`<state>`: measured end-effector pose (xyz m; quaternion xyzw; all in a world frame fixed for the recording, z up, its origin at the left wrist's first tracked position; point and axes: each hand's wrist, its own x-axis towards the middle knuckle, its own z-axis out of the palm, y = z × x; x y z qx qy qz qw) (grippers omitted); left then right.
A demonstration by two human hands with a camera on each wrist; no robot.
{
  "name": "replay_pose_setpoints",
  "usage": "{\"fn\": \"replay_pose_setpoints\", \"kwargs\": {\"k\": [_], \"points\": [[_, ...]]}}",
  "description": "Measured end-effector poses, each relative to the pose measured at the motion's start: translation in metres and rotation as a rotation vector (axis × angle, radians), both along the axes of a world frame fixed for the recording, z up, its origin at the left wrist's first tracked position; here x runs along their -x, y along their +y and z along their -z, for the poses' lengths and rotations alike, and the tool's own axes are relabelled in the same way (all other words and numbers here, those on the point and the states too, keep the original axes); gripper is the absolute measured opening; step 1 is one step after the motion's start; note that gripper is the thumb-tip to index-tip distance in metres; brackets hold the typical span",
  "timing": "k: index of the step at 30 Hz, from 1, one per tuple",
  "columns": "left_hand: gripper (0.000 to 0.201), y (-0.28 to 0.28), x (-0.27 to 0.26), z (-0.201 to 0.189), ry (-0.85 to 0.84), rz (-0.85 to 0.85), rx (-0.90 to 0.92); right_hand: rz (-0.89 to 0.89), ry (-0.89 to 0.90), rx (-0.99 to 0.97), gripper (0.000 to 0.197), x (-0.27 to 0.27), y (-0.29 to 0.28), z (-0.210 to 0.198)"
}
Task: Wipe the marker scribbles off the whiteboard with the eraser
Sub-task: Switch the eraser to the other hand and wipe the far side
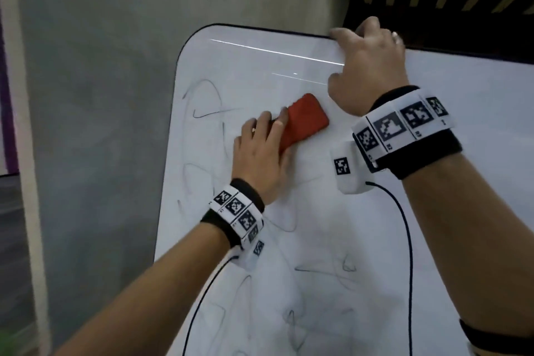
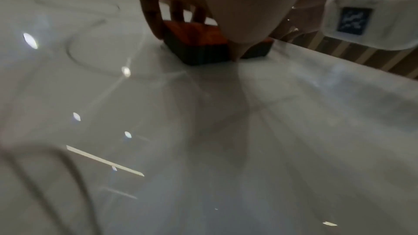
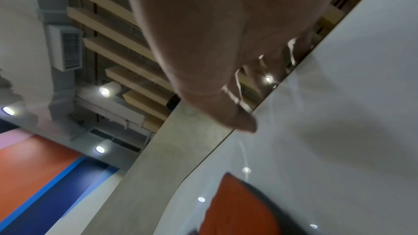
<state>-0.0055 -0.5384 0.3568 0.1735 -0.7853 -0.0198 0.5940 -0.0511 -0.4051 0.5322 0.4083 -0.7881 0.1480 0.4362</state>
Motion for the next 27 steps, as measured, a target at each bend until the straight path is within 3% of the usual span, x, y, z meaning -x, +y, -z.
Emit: {"fn": "replay_pose_setpoints", "kwargs": {"k": [3,7,8,10,13,15,17,20,22,24,27], "points": [[0.058,-0.051,-0.012,-0.045,0.046,-0.113,-0.099,0.022,0.085,-0.107,0.073,0.002,-0.013,0.008],[0.058,-0.128,-0.025,-0.105,0.184,-0.212,-0.51,0.065,0.178,-0.095,0.087,0.012,-0.01,0.018],[0.058,-0.123,-0.023,-0.104,0.207,-0.228,-0.508,0.065,0.182,-0.085,0.089,0.012,-0.011,0.017],[0.058,-0.082,-0.009,-0.079,0.225,-0.212,-0.339,0.064,0.173,-0.055,0.089,0.009,-0.013,0.016],[0.059,-0.005,0.004,-0.014,0.079,-0.054,-0.108,0.041,0.142,0.008,0.087,0.005,-0.018,0.017],[0.058,-0.016,0.002,-0.016,0.071,-0.052,-0.086,0.02,0.112,-0.001,0.084,0.005,-0.018,0.018],[0.058,-0.062,-0.007,-0.04,0.103,-0.174,-0.178,0.013,0.093,-0.009,0.081,0.008,-0.016,0.018],[0.058,-0.144,-0.029,-0.069,0.209,-0.23,-0.544,0.002,0.11,0.001,0.079,0.011,-0.015,0.02],[0.06,-0.153,-0.032,-0.066,0.222,-0.317,-0.655,0.016,0.136,0.001,0.081,0.013,-0.018,0.025],[0.061,-0.12,-0.021,-0.048,0.198,-0.375,-0.584,0.038,0.158,0.017,0.086,0.013,-0.022,0.03],[0.059,-0.052,-0.01,0.009,0.089,-0.248,-0.234,0.056,0.175,0.049,0.089,0.011,-0.027,0.037]]}}
